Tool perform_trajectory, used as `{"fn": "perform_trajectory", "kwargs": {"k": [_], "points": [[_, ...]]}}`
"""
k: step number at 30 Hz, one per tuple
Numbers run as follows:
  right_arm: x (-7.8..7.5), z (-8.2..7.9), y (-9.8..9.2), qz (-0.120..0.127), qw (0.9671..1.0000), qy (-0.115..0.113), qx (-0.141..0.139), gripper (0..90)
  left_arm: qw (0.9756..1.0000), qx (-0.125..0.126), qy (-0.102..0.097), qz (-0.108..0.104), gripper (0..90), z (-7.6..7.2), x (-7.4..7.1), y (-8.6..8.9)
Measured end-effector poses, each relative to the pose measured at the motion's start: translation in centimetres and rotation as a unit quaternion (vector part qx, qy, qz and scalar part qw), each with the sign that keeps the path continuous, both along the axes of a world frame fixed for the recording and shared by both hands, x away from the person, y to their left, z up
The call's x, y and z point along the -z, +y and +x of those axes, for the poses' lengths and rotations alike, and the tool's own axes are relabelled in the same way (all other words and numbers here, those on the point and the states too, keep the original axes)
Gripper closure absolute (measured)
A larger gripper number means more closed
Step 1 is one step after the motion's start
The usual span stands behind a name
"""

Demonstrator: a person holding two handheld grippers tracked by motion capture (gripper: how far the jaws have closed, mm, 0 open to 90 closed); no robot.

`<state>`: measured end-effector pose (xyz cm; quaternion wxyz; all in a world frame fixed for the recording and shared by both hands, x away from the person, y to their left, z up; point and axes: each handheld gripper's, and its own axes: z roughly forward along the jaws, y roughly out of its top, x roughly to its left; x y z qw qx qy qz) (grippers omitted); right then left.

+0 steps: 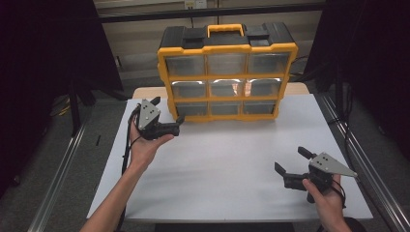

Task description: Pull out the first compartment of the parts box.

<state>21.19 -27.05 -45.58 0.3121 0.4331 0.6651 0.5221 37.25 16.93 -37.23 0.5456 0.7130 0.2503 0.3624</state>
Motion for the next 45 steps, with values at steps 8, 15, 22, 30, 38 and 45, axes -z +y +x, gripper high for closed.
{"fn": "perform_trajectory", "kwargs": {"k": [8, 15, 22, 30, 38, 45], "points": [[0.0, -0.1, 0.0, -0.001, 1.0000, 0.000, -0.002, 1.1, 0.9975, -0.012, -0.058, 0.037, 3.4, 0.9, -2.0, -0.4], [0.0, -0.1, 0.0, 0.001, 1.0000, 0.001, -0.001, 1.1, 0.9942, -0.021, -0.083, 0.066, 4.2, 2.0, -3.4, -1.0], [0.0, 0.0, 0.0, 0.002, 1.0000, 0.002, -0.001, 1.1, 0.9856, -0.005, -0.132, 0.106, 7.4, 2.9, -3.9, -2.4], [0.0, -0.1, -0.1, 0.001, 1.0000, -0.001, -0.003, 1.2, 0.9564, -0.027, -0.201, 0.210, 10.7, 3.6, -5.1, -3.3], [0.0, 0.0, -0.1, 0.003, 1.0000, 0.001, -0.002, 1.2, 0.9163, -0.053, -0.256, 0.303, 9.2, 3.9, -5.7, -3.8], [0.0, -0.1, -0.1, 0.003, 1.0000, 0.001, -0.004, 1.3, 0.8801, -0.070, -0.293, 0.367, 12.5, 4.3, -5.2, -3.9]]}}
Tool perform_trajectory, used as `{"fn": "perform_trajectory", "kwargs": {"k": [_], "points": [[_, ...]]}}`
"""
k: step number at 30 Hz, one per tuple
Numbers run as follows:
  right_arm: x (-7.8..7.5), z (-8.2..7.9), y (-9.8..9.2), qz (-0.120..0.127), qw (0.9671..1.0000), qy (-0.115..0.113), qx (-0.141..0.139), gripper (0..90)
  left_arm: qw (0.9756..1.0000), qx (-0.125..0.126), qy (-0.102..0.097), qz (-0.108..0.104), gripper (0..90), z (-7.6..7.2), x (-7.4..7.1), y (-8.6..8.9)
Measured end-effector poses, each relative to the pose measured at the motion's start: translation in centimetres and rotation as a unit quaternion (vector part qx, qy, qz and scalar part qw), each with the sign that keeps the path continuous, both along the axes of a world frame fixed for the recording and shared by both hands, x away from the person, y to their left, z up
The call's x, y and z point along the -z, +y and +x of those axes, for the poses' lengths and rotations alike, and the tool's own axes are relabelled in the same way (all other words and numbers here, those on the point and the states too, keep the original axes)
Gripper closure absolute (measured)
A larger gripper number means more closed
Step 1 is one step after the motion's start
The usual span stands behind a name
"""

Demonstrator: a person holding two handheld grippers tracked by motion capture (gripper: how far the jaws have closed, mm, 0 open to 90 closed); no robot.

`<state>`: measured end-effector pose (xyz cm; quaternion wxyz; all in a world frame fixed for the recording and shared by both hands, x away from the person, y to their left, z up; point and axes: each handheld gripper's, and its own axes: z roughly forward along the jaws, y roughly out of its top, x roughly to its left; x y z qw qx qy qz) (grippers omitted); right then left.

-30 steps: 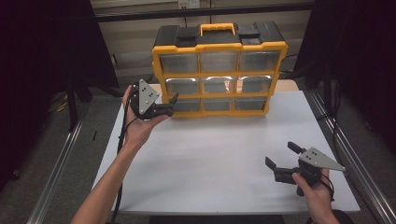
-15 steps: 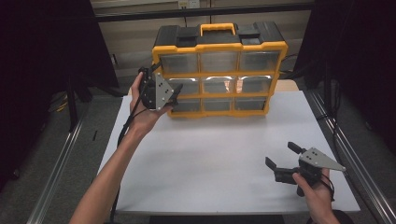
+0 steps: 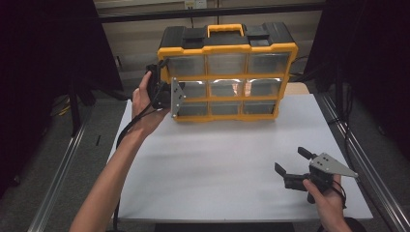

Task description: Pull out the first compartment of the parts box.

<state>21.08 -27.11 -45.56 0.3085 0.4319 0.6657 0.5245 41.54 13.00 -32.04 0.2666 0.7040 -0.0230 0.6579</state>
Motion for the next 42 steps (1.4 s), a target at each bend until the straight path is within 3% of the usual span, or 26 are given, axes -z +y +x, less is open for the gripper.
{"fn": "perform_trajectory", "kwargs": {"k": [2, 5, 6, 7, 11, 15, 18, 23, 27, 29, 31, 38, 41, 42], "points": [[0.0, 0.0, -0.1, 0.000, 1.0000, 0.000, 0.000, 1.4, 0.9997, -0.009, -0.013, 0.020, 13.8, 0.2, 0.2, 0.0], [0.0, 0.0, 0.0, 0.000, 1.0000, -0.001, 0.000, 1.5, 0.9992, -0.018, -0.016, 0.030, 16.1, 0.2, 0.4, -0.1], [0.0, 0.0, 0.0, 0.000, 1.0000, 0.000, -0.001, 1.5, 0.9978, -0.031, -0.026, 0.053, 17.7, 0.2, 0.2, -0.2], [0.0, 0.0, 0.0, 0.000, 1.0000, 0.000, -0.001, 1.5, 0.9973, -0.031, -0.026, 0.061, 17.7, 0.4, 0.3, -0.3], [0.0, 0.0, 0.0, 0.000, 1.0000, -0.001, 0.000, 1.5, 0.9961, -0.041, -0.033, 0.072, 17.7, 0.8, 0.4, -0.9], [0.0, 0.0, -0.1, 0.000, 1.0000, -0.001, 0.001, 1.5, 0.9936, -0.049, -0.040, 0.094, 25.0, 1.1, 0.4, -1.1], [0.0, 0.0, -0.1, -0.001, 1.0000, -0.002, 0.000, 1.6, 0.9934, -0.053, -0.031, 0.097, 33.5, 1.3, 0.6, -0.9], [0.0, 0.0, -0.1, -0.002, 1.0000, -0.002, -0.001, 1.6, 0.9911, -0.062, -0.049, 0.107, 40.3, 1.6, 0.7, -0.9], [0.0, 0.0, -0.1, -0.001, 1.0000, -0.002, -0.001, 1.6, 0.9913, -0.051, -0.052, 0.109, 42.0, 1.9, 0.6, -0.9], [0.0, 0.0, -0.1, 0.000, 1.0000, -0.002, 0.000, 1.6, 0.9898, -0.053, -0.062, 0.117, 41.6, 2.1, 0.5, -0.9], [0.0, 0.0, -0.1, 0.000, 1.0000, -0.002, 0.000, 1.6, 0.9897, -0.055, -0.053, 0.121, 42.6, 2.3, 0.5, -0.7], [0.0, 0.0, -0.1, 0.000, 1.0000, -0.001, -0.001, 1.6, 0.9867, -0.073, -0.058, 0.133, 45.7, 2.6, 0.5, -0.7], [0.0, 0.0, 0.0, -0.001, 1.0000, 0.000, -0.002, 1.6, 0.9875, -0.083, -0.059, 0.121, 51.4, 2.6, 0.4, -1.0], [0.0, 0.0, 0.0, -0.001, 1.0000, 0.000, -0.002, 1.6, 0.9865, -0.080, -0.062, 0.128, 51.4, 2.7, 0.4, -1.0]]}}
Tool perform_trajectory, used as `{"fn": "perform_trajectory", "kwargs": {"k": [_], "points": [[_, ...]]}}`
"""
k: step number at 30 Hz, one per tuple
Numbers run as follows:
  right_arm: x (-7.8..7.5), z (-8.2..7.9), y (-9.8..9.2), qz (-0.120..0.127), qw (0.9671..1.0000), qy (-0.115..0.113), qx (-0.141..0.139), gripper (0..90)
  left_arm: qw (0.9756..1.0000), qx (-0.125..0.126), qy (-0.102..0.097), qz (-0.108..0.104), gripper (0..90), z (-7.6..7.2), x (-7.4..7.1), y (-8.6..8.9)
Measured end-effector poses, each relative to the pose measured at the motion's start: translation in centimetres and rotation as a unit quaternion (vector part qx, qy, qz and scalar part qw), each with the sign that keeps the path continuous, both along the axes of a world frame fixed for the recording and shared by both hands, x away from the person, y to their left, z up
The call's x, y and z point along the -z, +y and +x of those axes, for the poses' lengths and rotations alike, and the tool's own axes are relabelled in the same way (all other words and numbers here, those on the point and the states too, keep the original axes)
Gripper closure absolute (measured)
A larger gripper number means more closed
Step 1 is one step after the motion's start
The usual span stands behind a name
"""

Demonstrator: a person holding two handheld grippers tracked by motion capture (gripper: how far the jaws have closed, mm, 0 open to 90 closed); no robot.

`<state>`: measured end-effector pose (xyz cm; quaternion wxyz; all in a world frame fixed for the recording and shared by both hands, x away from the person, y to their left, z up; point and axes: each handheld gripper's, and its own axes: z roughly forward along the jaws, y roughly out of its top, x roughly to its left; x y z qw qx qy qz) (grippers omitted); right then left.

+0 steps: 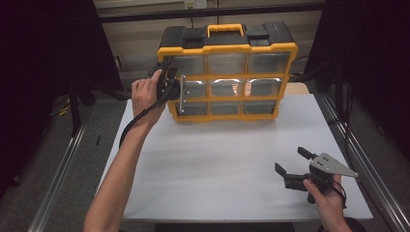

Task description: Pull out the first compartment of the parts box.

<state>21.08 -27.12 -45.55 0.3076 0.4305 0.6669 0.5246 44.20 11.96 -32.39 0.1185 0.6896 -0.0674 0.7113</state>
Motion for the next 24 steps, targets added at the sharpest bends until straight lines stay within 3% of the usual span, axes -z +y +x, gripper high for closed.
{"fn": "perform_trajectory", "kwargs": {"k": [2, 3, 7, 8, 10, 11, 13, 16, 17, 18, 24], "points": [[-0.01, -0.02, 0.02, 0.000, 1.0000, -0.001, -0.001, 1.6, 0.9997, -0.021, -0.002, 0.013, 53.3, -0.23, -0.04, -0.16], [-0.01, -0.03, 0.01, 0.000, 1.0000, -0.001, -0.002, 1.6, 0.9998, -0.009, -0.009, 0.017, 53.6, -0.04, 0.07, -0.10], [0.00, -0.01, -0.01, 0.000, 1.0000, -0.001, -0.001, 1.6, 0.9992, -0.011, -0.029, 0.025, 61.0, -0.01, 0.00, -0.25], [0.00, -0.01, -0.01, 0.000, 1.0000, -0.001, -0.001, 1.6, 0.9991, -0.029, -0.020, 0.022, 62.8, -0.20, 0.06, -0.29], [0.00, 0.00, 0.00, -0.001, 1.0000, -0.001, -0.002, 1.6, 0.9990, -0.026, -0.027, 0.025, 64.3, -0.06, 0.24, -0.32], [0.00, 0.00, 0.01, -0.001, 1.0000, -0.002, -0.001, 1.6, 0.9983, -0.031, -0.034, 0.036, 64.4, -0.04, 0.24, -0.42], [0.01, 0.03, 0.02, -0.002, 1.0000, -0.002, -0.001, 1.6, 0.9979, -0.027, -0.049, 0.034, 67.1, 0.07, 0.41, -0.50], [-0.01, -0.04, 0.03, -0.002, 1.0000, 0.000, -0.003, 1.6, 0.9978, -0.030, -0.054, 0.027, 75.8, -0.03, 0.13, -0.54], [0.00, -0.03, 0.04, 0.000, 1.0000, -0.001, -0.002, 1.6, 0.9978, -0.039, -0.049, 0.023, 77.9, -0.12, 0.09, -0.58], [0.00, -0.02, 0.00, -0.001, 1.0000, -0.001, -0.001, 1.6, 0.9981, -0.026, -0.052, 0.023, 79.5, 0.03, 0.04, -0.51], [0.00, -0.06, 0.01, 0.000, 1.0000, 0.001, -0.002, 1.6, 0.9981, -0.030, -0.051, 0.020, 82.5, -0.13, -0.11, -0.50]]}}
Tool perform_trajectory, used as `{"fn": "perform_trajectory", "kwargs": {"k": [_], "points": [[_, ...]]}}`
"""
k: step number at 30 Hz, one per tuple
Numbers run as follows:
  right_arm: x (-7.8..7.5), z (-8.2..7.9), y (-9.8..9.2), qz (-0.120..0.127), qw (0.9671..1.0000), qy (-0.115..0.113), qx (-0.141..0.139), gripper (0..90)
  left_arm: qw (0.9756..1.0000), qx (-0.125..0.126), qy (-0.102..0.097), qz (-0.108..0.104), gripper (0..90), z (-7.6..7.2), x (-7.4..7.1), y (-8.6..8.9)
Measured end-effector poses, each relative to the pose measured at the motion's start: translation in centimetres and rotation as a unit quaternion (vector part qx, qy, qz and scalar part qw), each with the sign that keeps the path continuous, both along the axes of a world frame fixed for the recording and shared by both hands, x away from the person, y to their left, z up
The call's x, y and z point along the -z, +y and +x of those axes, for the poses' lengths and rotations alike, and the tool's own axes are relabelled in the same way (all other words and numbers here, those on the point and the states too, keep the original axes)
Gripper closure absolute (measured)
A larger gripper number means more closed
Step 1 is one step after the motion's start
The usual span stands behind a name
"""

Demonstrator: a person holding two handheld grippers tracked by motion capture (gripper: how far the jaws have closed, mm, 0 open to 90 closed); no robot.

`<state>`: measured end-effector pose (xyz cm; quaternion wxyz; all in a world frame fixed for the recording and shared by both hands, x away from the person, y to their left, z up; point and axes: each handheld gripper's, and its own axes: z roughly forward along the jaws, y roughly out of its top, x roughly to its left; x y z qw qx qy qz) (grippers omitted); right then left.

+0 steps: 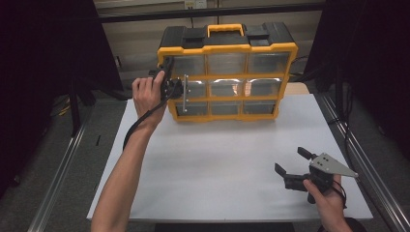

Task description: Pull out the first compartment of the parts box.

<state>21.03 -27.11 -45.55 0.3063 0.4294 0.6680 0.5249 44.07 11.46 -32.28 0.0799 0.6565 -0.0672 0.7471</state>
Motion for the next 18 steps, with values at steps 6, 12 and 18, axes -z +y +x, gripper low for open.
{"fn": "perform_trajectory", "kwargs": {"k": [6, 12, 18], "points": [[0.02, 0.04, -0.05, -0.002, 1.0000, -0.002, 0.001, 1.6, 0.9999, 0.003, 0.009, -0.006, 83.2, -0.33, -0.23, 0.09], [0.01, 0.00, -0.05, -0.001, 1.0000, -0.001, 0.002, 1.6, 0.9999, 0.008, 0.006, -0.010, 82.8, -0.66, -0.23, 0.15], [0.02, 0.00, -0.06, 0.000, 1.0000, -0.002, 0.004, 1.6, 0.9998, 0.018, 0.000, -0.011, 82.4, -1.06, -0.33, 0.31]]}}
